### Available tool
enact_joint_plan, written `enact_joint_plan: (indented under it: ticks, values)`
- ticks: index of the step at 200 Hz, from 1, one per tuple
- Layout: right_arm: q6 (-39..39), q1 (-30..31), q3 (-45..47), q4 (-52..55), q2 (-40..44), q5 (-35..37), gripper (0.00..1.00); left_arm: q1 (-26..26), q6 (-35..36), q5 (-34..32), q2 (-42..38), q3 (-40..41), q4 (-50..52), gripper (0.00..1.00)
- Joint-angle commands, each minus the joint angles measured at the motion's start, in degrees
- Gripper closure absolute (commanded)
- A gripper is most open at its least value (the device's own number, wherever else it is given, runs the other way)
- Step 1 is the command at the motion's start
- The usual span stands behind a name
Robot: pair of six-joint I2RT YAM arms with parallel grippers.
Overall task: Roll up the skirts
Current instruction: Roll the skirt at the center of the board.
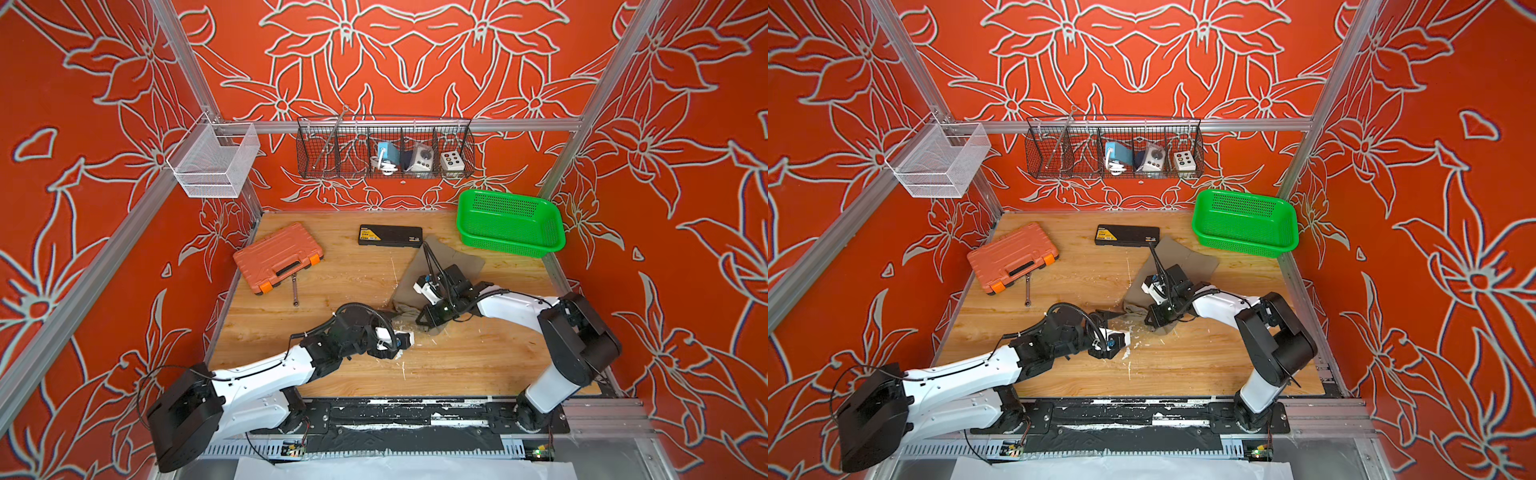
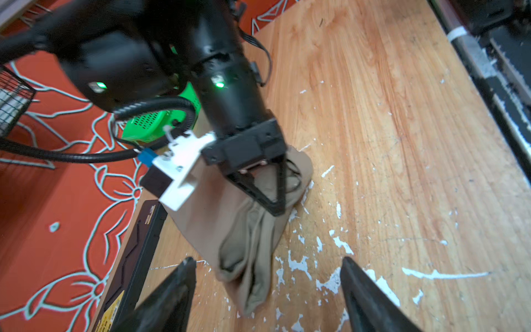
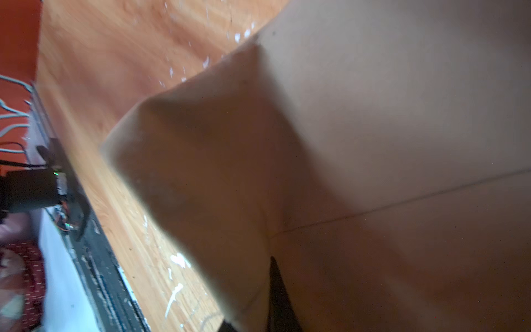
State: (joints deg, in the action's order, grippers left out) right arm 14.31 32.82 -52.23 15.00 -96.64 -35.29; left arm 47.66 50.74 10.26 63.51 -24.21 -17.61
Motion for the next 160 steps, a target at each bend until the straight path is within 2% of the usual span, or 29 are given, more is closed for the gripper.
enact_joint_plan:
  ticks: [1,63,96,160]
  values:
    - [0.8,-3.1,-2.8,1.7,-4.8,-6.1,0.95,0.5,3.6,-2.8,3.2,0.5,-6.4,0.24]
    - [3.9,-8.1,-4.8,0.4,-2.7,-10.9,0.96,0.3,8.8,-3.8,14.8,-1.4,-15.0,0.24]
    - [4.7,-10.3,-6.4,0.4,-6.7,-13.9,0.96,0.3,12.5,-4.4,23.9,-4.7,-19.5,0.24]
    - [6.3,-13.0,-4.3,-4.4,-9.2,-18.8,0.98,-5.2,14.8,-2.9,35.9,-12.5,-24.2,0.26]
